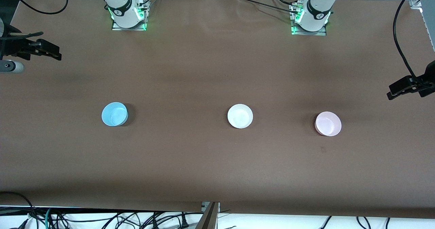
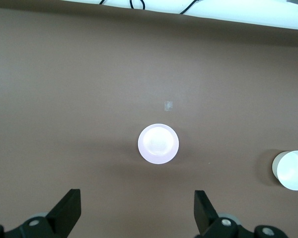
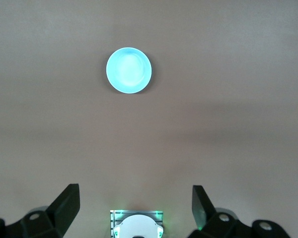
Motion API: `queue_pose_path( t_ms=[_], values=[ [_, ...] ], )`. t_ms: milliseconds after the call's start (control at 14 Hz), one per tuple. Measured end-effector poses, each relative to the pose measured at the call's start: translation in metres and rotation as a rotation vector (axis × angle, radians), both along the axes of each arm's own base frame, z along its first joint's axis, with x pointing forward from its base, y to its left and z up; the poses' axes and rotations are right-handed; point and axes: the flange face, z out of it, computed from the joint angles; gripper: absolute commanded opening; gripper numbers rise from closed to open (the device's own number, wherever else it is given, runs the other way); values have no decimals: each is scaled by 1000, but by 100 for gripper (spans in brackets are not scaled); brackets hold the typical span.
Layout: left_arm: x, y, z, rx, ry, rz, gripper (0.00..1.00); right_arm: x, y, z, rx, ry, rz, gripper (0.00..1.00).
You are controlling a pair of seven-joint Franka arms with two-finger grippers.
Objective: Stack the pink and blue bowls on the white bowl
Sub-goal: 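Move the left gripper down to the pink bowl rim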
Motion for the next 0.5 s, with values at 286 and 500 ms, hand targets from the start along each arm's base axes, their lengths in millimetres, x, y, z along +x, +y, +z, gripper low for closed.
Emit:
queue_pose_path(
  t_ms=[286, 500],
  values=[
    [0, 4, 2, 3, -2, -38, 100, 0, 0, 0, 0, 0, 0, 100],
    [2, 8, -3, 3, 5, -46, 100, 0, 0, 0, 0, -1, 0, 100]
  ],
)
